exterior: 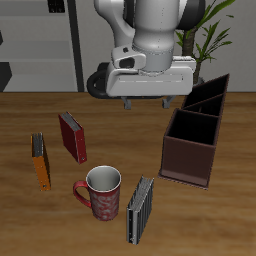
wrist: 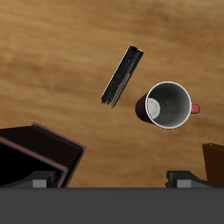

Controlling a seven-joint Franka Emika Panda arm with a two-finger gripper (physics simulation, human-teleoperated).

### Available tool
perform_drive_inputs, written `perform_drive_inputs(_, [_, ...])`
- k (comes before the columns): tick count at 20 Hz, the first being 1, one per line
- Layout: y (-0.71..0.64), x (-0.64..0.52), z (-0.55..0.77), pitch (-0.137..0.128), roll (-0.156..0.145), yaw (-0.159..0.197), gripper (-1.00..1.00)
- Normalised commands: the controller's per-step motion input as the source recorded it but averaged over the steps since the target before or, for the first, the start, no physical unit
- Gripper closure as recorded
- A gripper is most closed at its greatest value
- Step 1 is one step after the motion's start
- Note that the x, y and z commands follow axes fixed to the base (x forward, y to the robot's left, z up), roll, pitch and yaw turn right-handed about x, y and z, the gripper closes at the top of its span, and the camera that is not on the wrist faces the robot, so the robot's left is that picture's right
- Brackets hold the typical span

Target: Place the striped book into the left desk caddy's front compartment

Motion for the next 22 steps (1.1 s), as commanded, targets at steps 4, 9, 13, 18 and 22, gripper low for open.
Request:
perform_drive_inputs(4, [-0.13,0.19,0.06,-0.045,-0.020,-0.060,-1.00])
perform_drive_inputs(9, [-0.14,0.38,0.00,-0.029,-0.025,-0.082,-1.00])
perform_drive_inputs(13, [-0.02,0.27,-0.05,-0.022,0.036,0.013,-1.00])
perform_drive_inputs(18, [0.03,0.29,-0.09,-0.002,-0.005,-0.016,-1.00])
perform_drive_inputs(22, [0.06,0.29,-0.11,-0.020,0.005,-0.026,-1.00])
